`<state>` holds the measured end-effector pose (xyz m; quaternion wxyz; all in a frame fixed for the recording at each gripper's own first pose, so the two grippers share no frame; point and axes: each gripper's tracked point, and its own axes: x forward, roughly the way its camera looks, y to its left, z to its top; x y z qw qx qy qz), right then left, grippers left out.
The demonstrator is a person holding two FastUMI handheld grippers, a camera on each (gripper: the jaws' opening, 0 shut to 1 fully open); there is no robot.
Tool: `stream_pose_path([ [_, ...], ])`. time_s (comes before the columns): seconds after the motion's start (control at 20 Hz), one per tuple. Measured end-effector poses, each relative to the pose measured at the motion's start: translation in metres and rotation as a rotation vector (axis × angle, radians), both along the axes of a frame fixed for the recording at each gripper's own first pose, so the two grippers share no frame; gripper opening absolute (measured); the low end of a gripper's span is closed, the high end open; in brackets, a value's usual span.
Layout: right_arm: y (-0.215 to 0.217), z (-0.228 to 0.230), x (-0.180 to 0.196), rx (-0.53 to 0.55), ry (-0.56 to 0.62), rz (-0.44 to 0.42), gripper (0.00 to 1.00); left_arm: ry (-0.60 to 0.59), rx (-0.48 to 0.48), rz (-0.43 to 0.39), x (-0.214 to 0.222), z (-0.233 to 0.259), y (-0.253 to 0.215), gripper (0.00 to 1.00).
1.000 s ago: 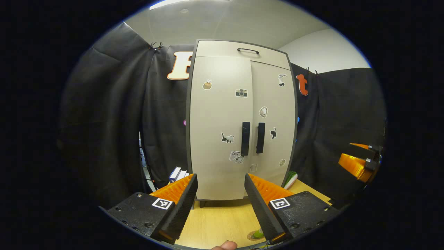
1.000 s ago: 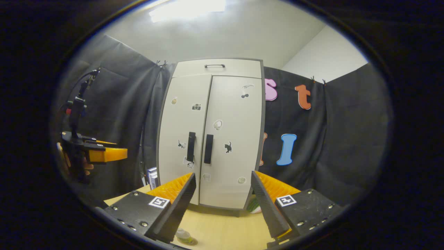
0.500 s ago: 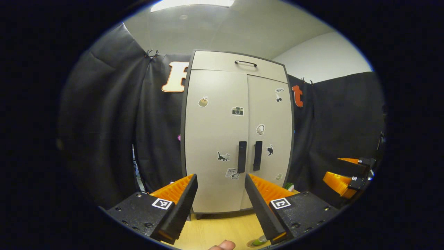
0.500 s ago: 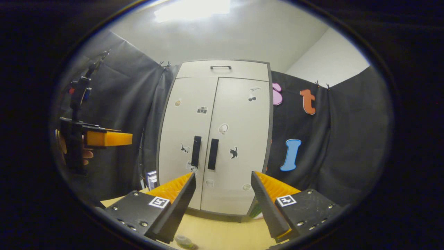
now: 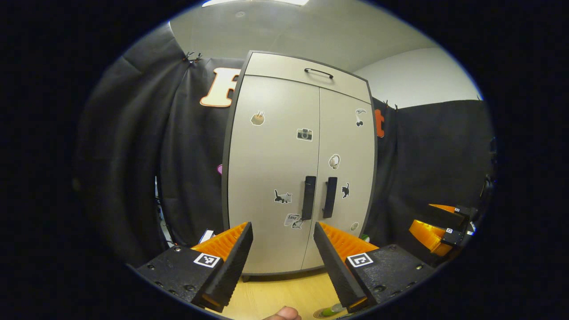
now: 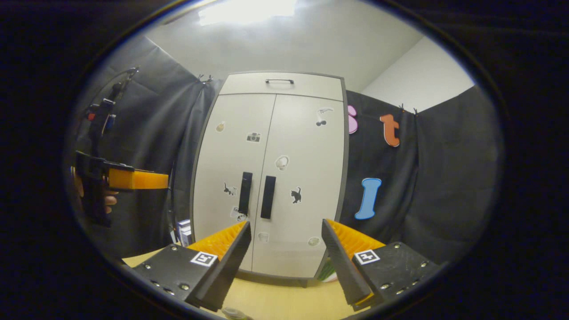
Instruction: Grasp the bottle in the cabinet with the left hand and place it on the coaster, then close the right door with the right hand and the left door with the left hand.
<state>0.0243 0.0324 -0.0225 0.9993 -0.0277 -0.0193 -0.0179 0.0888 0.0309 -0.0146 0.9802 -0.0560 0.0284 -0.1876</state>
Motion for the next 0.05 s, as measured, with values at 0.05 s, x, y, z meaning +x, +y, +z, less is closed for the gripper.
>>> stream_pose_path([
  [0.05,0.0005,-0.0004,0.0016,0.008,0.004,0.0,0.94,-0.007,-0.003,0.003,0.002,0.0004,0.0017,0.88],
])
